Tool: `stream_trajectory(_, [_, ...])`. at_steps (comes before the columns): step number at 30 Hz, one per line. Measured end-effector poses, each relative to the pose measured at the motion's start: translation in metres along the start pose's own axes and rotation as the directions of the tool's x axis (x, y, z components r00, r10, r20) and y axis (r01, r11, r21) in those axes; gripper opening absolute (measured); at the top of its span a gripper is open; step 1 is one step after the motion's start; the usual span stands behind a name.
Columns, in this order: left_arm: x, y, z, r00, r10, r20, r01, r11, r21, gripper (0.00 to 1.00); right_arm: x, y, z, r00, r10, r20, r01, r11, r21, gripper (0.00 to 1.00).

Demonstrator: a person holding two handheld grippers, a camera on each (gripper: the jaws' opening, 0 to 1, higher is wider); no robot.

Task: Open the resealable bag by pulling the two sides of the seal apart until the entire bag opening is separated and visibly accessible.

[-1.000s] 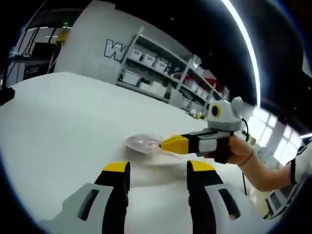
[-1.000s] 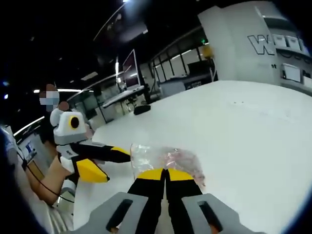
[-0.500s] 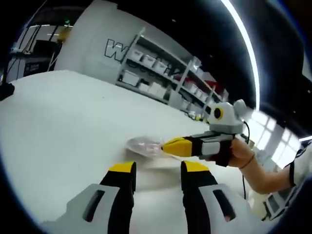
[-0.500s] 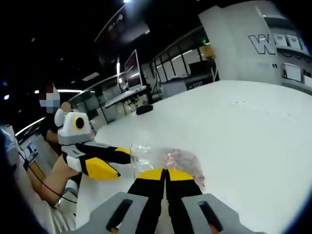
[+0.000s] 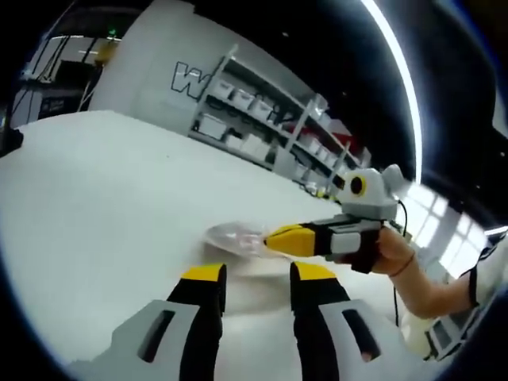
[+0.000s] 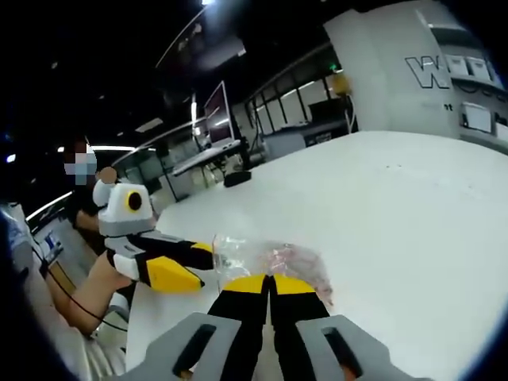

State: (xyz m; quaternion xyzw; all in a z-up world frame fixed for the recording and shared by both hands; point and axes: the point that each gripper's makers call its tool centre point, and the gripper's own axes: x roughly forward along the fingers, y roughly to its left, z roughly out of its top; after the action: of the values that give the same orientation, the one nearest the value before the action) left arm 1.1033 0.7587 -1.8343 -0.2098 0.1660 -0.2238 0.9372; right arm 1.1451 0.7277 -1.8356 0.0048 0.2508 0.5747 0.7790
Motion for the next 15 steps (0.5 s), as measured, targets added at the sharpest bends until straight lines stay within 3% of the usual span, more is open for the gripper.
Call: stream_trajectory(15, [-0.0005, 0.0029, 0.0019, 1.0, 0.006, 0.006, -0.006, 1.0, 0.004, 0.27, 0.0004, 0.0047, -0.0021, 1.0, 0.005, -0.007, -0.005, 1.0, -0.004, 0.0])
